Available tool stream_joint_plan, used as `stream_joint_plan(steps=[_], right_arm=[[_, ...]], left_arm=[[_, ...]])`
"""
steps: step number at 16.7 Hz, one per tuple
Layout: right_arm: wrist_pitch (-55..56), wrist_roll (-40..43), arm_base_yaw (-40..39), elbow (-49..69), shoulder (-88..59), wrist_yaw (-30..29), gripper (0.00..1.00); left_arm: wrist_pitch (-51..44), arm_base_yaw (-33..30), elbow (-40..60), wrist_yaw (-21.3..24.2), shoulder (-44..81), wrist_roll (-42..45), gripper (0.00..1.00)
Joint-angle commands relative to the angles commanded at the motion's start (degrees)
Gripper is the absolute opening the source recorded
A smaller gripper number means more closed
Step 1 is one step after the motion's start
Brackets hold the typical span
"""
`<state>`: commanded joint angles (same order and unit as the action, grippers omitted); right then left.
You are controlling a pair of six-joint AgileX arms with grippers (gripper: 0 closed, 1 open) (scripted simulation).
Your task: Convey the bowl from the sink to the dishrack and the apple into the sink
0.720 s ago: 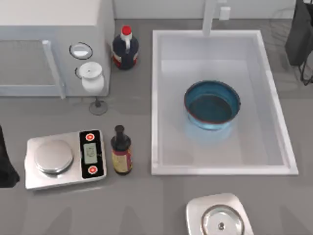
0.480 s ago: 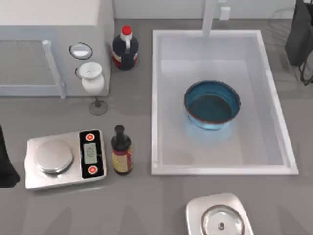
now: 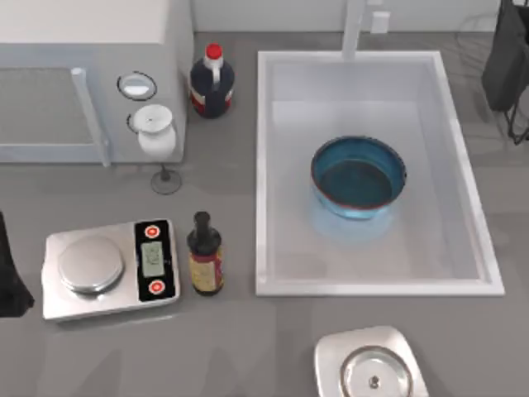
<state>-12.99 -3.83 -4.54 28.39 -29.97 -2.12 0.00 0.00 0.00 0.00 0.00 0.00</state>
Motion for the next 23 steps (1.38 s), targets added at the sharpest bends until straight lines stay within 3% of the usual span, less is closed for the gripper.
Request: stream_joint_plan(steps=[15, 23], right_arm=[[-45.31, -19.08, -18.39, 84.74, -92.24, -1.67, 1.0], [-58.0, -26.4, -24.82, 114.32, -121.22, -3.99, 1.0]], left_arm=[[0.0, 0.0, 0.0, 0.0, 0.0, 0.0, 1.0], [0.0, 0.0, 0.0, 0.0, 0.0, 0.0, 1.0]])
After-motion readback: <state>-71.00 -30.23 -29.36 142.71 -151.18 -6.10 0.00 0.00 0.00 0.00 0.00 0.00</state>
